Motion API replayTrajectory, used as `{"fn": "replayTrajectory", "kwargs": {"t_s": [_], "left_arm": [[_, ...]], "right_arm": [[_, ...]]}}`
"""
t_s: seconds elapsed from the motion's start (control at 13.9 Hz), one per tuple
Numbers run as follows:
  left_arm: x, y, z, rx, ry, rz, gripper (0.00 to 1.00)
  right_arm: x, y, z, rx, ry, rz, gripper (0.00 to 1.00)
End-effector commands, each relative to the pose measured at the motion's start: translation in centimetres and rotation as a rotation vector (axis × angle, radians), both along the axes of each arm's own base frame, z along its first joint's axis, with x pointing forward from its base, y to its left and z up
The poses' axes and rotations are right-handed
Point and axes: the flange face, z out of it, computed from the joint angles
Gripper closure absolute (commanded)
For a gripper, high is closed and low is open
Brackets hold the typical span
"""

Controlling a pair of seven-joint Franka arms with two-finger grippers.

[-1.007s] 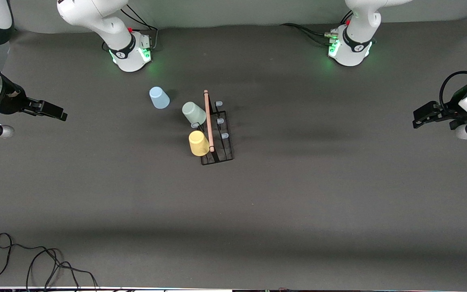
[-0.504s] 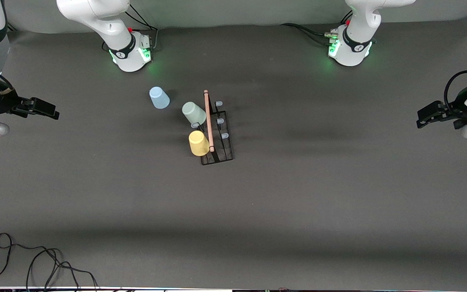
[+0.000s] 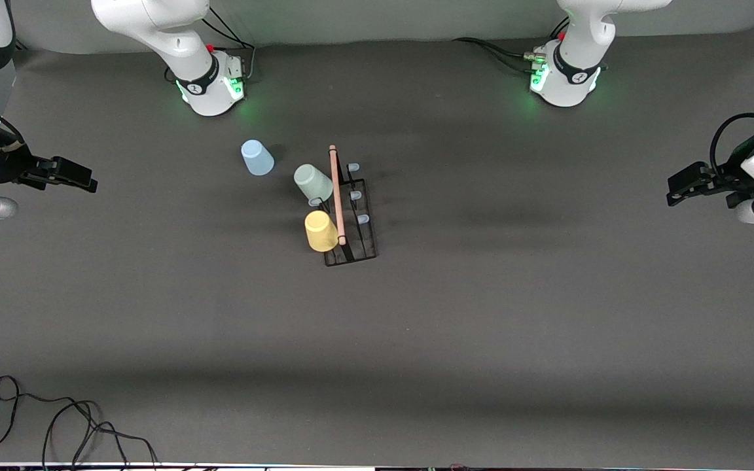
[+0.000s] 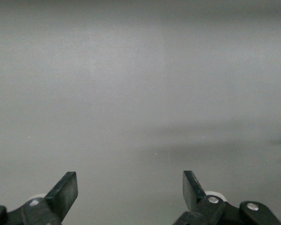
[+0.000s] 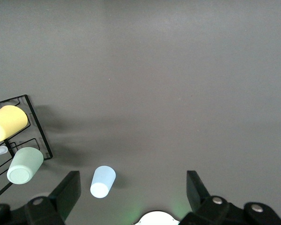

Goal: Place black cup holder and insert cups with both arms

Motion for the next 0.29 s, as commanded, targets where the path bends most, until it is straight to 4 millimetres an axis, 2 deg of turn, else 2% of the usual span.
{"fn": "replayTrajectory", "kwargs": {"t_s": [0.0, 0.22], "left_arm": [[-0.56, -0.41, 0.42, 0.002, 0.003, -0.012, 0.00], [-0.70, 0.03, 0.84, 0.003, -0.005, -0.005, 0.00]], "right_arm": [[0.16, -0.29, 0.40, -0.019, -0.006, 0.015, 0.00], [0.14, -0.36, 0.38, -0.017, -0.004, 0.013, 0.00]]}}
